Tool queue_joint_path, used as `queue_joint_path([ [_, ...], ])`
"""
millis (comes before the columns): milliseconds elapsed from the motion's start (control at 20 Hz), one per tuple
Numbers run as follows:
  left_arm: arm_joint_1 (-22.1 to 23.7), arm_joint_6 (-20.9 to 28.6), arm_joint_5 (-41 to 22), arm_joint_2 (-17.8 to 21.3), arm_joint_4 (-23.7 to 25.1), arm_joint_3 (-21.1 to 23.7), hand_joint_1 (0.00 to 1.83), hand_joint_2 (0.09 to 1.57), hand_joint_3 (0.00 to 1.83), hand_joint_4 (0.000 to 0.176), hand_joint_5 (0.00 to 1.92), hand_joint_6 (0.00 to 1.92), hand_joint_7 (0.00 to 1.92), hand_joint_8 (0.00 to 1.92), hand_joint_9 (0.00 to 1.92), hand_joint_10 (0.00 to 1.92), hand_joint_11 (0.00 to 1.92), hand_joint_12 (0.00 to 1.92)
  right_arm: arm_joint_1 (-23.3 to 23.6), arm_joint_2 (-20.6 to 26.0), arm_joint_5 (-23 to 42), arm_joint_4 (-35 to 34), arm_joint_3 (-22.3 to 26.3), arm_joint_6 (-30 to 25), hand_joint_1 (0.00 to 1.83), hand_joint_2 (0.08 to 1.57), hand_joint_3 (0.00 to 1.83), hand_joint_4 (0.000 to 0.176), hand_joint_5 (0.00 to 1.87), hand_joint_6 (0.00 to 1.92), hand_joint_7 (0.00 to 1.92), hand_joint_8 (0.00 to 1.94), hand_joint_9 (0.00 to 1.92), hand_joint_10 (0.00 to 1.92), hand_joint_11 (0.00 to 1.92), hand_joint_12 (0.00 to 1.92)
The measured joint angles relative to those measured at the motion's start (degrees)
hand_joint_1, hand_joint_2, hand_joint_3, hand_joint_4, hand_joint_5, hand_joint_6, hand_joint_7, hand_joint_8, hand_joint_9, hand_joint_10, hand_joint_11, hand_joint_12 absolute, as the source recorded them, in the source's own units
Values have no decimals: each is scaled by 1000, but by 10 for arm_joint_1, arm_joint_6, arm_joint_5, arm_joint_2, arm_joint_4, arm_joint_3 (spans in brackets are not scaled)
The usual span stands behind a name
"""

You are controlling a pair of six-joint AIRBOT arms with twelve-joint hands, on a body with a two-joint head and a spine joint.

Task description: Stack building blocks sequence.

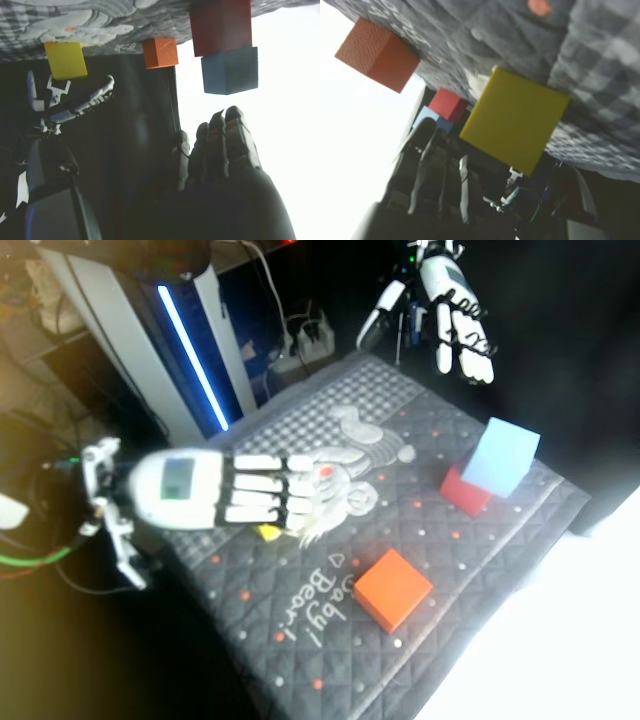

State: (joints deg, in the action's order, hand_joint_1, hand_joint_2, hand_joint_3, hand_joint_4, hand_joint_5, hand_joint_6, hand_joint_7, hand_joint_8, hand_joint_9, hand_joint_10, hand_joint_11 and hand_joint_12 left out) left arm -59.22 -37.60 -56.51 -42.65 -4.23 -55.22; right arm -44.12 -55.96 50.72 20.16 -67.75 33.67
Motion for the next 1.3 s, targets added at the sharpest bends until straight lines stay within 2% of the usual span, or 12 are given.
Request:
queue_joint_path([
  [100, 0, 0, -1, 0, 0, 0, 791, 774, 5, 99, 166, 4, 0, 0, 0, 0, 0, 0, 0, -2, -9, 2, -1, 0, 1144, 1095, 1, 0, 718, 5, 742, 9, 793, 396, 481, 1478],
  [150, 0, 0, 0, 0, 0, 0, 786, 773, 4, 105, 166, 3, 0, 0, 0, 0, 0, 0, 0, -2, -8, 1, -1, -3, 1302, 1126, 12, 0, 803, 13, 867, 905, 834, 641, 620, 1484],
  [200, -3, 1, -3, -1, -2, 0, 766, 773, 4, 112, 161, 1, 0, 0, 0, 0, 4, 2, 0, -2, -2, 2, -1, -5, 1355, 1126, 3, 0, 838, 774, 942, 965, 951, 1144, 818, 1568],
  [250, -4, 1, -2, -1, -1, 0, 769, 775, 4, 94, 167, 3, 0, 0, 0, 0, 11, 5, 4, -2, 0, 2, -1, -5, 1240, 1142, 0, 0, 886, 999, 957, 1071, 997, 1086, 913, 1573],
  [350, -4, 1, -1, -1, -3, 0, 766, 778, 4, 90, 172, 4, 0, 0, 0, 0, 12, 6, 10, -2, 0, 2, -1, -6, 1209, 1180, 0, 0, 933, 947, 813, 1393, 819, 1214, 702, 1714],
  [600, -5, 4, -3, -7, -3, -4, 789, 772, 0, 84, 184, 3, 0, 0, 0, 0, 10, 9, 62, -1, -10, 9, -11, -4, 1247, 1157, 0, 0, 918, 858, 927, 1344, 908, 1469, 859, 1769],
  [700, -9, 4, -3, -7, -4, -3, 786, 774, 1, 72, 187, 3, 0, 0, 0, 0, 26, 17, 85, -1, -3, 6, -20, -4, 1240, 1128, 0, 0, 896, 1008, 1031, 1069, 1008, 1143, 940, 1454],
  [800, -10, 4, -4, -7, -5, -4, 762, 774, 1, 65, 203, 7, 0, 0, 0, 0, 8, 11, 114, -3, -4, 5, -36, -4, 1377, 1079, 0, 0, 937, 941, 1080, 806, 1064, 1103, 973, 1270],
  [850, -10, 5, -4, -8, -5, -4, 753, 772, 0, 86, 204, 6, 0, 0, 0, 0, 1, 8, 126, -8, -4, 2, -45, -4, 1258, 1108, 5, 0, 918, 1061, 1059, 893, 1074, 966, 998, 1274],
  [1000, -10, 8, -4, -8, -5, -5, 772, 765, 0, 69, 200, 3, 0, 0, 0, 0, 22, 20, 155, -30, -2, -20, -76, -3, 1251, 1095, 0, 0, 937, 970, 1122, 880, 1173, 833, 1035, 1318],
  [1150, -10, 10, -3, -15, -10, -8, 782, 777, 2, 47, 203, 3, 0, 0, 0, 0, 27, 26, 181, -56, -17, -35, -110, -2, 1259, 1074, 0, 0, 1025, 820, 1129, 895, 1176, 856, 1054, 1270],
  [1300, -10, 12, -4, -15, -3, -9, 795, 775, 1, 63, 196, 0, 0, 0, 0, 0, 9, 24, 228, -86, -52, -50, -141, 24, 1375, 1072, 2, 0, 980, 900, 1024, 880, 1108, 1015, 1130, 1141],
])
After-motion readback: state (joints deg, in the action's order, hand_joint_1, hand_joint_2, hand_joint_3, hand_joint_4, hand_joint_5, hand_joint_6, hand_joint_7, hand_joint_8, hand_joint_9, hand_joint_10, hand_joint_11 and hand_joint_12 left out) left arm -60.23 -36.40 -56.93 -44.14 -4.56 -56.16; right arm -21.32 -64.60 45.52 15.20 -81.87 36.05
